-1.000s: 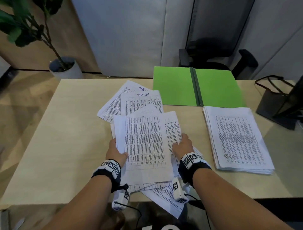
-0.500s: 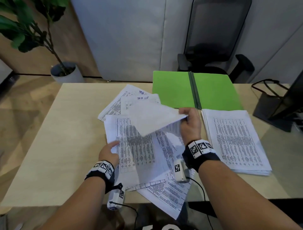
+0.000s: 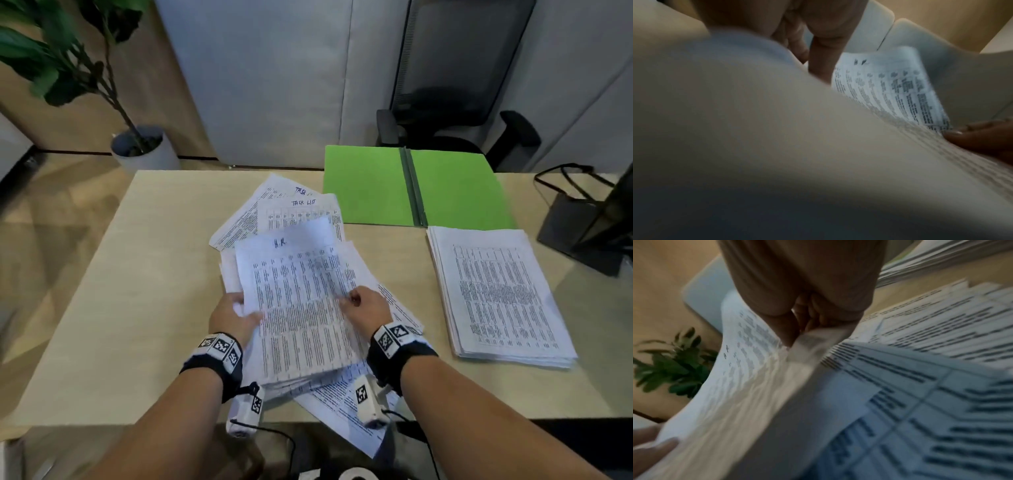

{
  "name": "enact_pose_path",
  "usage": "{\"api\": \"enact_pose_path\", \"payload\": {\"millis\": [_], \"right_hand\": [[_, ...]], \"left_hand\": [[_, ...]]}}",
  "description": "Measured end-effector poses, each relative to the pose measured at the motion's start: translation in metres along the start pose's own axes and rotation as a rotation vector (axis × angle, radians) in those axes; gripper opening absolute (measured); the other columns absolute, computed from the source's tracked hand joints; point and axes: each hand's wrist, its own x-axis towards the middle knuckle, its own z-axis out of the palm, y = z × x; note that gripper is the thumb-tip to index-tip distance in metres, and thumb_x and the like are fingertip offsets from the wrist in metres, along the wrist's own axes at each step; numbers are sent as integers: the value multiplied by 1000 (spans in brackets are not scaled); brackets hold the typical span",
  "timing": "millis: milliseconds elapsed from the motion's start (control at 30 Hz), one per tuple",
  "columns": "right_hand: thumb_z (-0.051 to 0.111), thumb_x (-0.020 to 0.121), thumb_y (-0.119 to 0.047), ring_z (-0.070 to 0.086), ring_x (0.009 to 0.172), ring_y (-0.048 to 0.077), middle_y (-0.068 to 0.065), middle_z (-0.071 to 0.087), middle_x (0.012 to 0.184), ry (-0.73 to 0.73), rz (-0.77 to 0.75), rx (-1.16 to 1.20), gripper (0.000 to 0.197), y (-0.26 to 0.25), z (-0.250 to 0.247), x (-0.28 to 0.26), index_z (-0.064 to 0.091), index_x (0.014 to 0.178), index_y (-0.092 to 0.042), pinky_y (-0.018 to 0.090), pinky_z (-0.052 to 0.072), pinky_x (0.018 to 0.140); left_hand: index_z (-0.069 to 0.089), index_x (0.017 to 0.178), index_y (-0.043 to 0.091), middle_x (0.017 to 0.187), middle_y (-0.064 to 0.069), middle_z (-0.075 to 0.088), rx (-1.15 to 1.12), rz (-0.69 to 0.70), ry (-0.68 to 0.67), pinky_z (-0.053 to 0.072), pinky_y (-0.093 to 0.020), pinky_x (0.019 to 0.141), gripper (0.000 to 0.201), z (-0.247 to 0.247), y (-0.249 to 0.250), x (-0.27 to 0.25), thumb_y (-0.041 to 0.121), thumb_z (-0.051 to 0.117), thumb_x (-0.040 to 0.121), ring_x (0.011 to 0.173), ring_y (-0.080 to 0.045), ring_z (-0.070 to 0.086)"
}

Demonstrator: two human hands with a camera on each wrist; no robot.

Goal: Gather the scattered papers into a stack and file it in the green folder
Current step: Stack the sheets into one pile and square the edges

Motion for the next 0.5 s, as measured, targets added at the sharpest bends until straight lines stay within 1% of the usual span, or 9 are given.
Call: {"api": "enact_pose_path", "payload": {"millis": [67, 100, 167, 233, 300, 367, 400, 433, 500], "right_hand": [[55, 89, -17, 60, 83, 19, 0, 63, 88, 29, 82, -53, 7, 10, -2, 3, 62, 86, -17, 23, 45, 68], [53, 89, -13, 60, 91, 21, 3, 63, 101, 38, 101, -88, 11, 14, -3, 4, 64, 94, -15, 25, 48, 75], [52, 89, -9, 57, 104, 25, 7, 51, 121, 46, 116, -128, 22, 16, -4, 6, 60, 110, -11, 32, 48, 91], [54, 87, -7, 55, 111, 29, 11, 38, 132, 40, 164, -63, 36, 13, -1, 3, 50, 123, -10, 33, 46, 96], [54, 86, -7, 55, 105, 30, 14, 33, 133, -1, 206, -10, 45, 6, 5, -1, 41, 130, -11, 30, 45, 87], [54, 87, -11, 54, 95, 28, 13, 42, 126, -83, 226, -34, 47, 2, 11, -1, 37, 130, -13, 28, 43, 75], [54, 87, -13, 53, 91, 26, 11, 49, 118, -120, 223, -56, 42, 0, 13, 1, 39, 126, -13, 27, 41, 71], [55, 87, -14, 53, 87, 25, 8, 54, 106, -146, 204, -80, 33, -1, 15, 2, 43, 118, -14, 26, 41, 67], [54, 87, -13, 50, 77, 22, 2, 50, 80, -160, 150, -122, 10, -1, 16, 7, 47, 93, -12, 25, 38, 57]], "left_hand": [[37, 140, 16, 135, -13, 51, 20, -28, 46, 41, -30, 87, 64, -7, -10, 2, 4, 66, 84, 101, -26, 53], [29, 145, 19, 139, -13, 48, 22, -35, 56, 42, -34, 92, 74, -10, -16, 6, 2, 65, 83, 110, -30, 54], [19, 150, 22, 143, -9, 44, 43, -28, 30, 40, -38, 100, 86, -14, -25, 12, 0, 64, 81, 123, -33, 49], [20, 150, 25, 143, -7, 45, 38, -13, 12, 41, -40, 101, 88, -14, -29, 16, -2, 63, 78, 124, -31, 48], [22, 149, 26, 142, -6, 46, 34, 1, -4, 43, -41, 100, 87, -11, -30, 17, -3, 62, 77, 124, -30, 48], [22, 149, 26, 145, -5, 44, 31, 8, -21, 42, -39, 100, 87, -7, -28, 16, -5, 60, 78, 125, -30, 48], [21, 150, 25, 146, -4, 43, 25, 12, -21, 39, -37, 101, 86, -5, -26, 14, -5, 60, 79, 127, -30, 47], [22, 150, 24, 146, -4, 42, 28, 15, -20, 38, -35, 100, 85, -4, -25, 12, -6, 59, 80, 128, -29, 46], [25, 149, 21, 144, -4, 45, 29, 14, -21, 39, -33, 98, 83, -3, -26, 14, -6, 61, 79, 126, -29, 48]]}}
